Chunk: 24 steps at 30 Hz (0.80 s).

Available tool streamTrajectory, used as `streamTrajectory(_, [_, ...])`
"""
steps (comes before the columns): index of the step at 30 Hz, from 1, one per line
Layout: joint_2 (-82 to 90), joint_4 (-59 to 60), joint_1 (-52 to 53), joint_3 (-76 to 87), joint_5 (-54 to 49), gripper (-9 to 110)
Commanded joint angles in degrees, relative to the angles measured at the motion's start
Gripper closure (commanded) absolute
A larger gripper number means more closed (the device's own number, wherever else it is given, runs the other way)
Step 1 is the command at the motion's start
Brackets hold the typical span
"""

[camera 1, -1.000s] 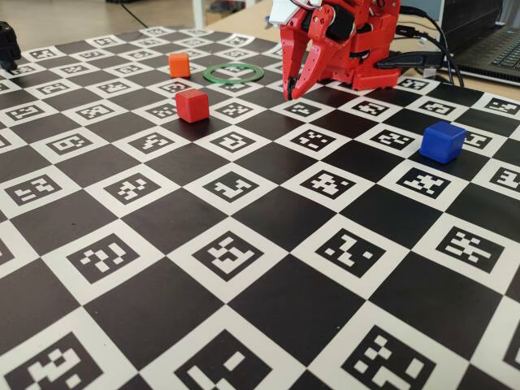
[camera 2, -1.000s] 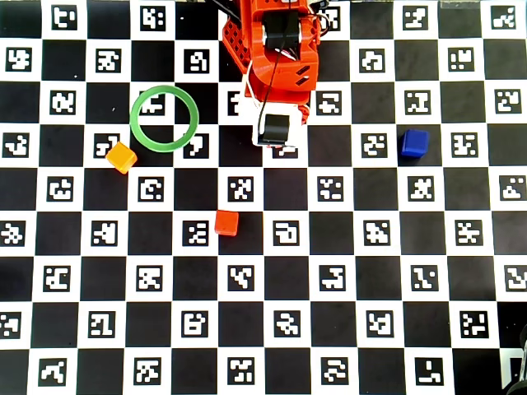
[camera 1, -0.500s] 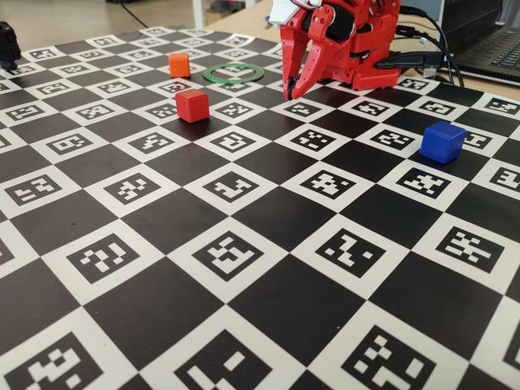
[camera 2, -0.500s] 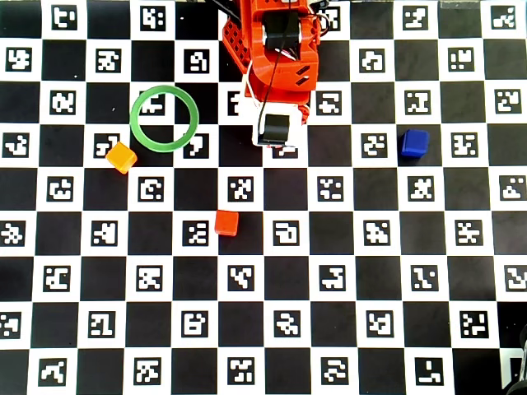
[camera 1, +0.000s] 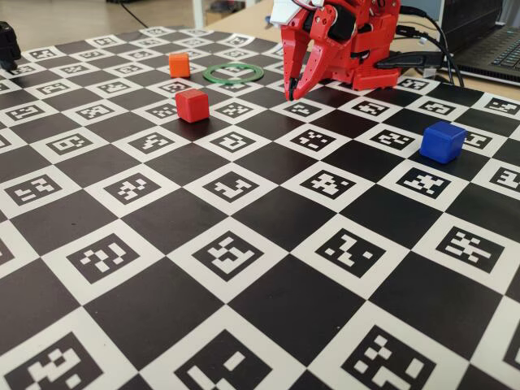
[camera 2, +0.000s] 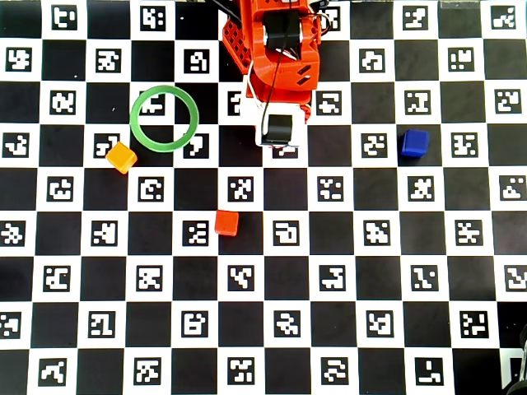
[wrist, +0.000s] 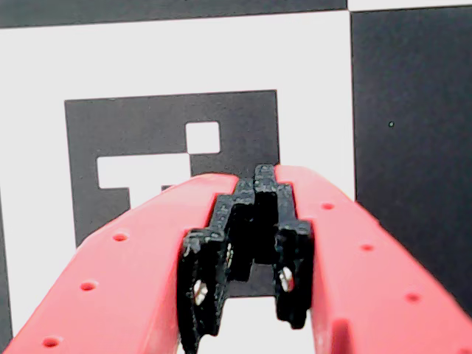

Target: Grab the red cube then put it in the green circle then put the blue cube on top and finally the orange cube on top

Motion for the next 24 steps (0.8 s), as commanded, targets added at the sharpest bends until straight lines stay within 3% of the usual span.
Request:
streamTrajectory(1, [2.20,2.37,-0.62,3.16,-0.35,107])
streamTrajectory(4, [-0.97,2.02,-0.18,0.97,-3.52,107])
streamTrajectory(14, [-21.36,1.49,-2.55,-26.37,7.47,107])
streamTrajectory(18, [-31.29,2.99,-2.72,-38.85,17.75,107])
streamTrajectory(24, [-45.97,11.60,1.41,-61.00,43.15,105])
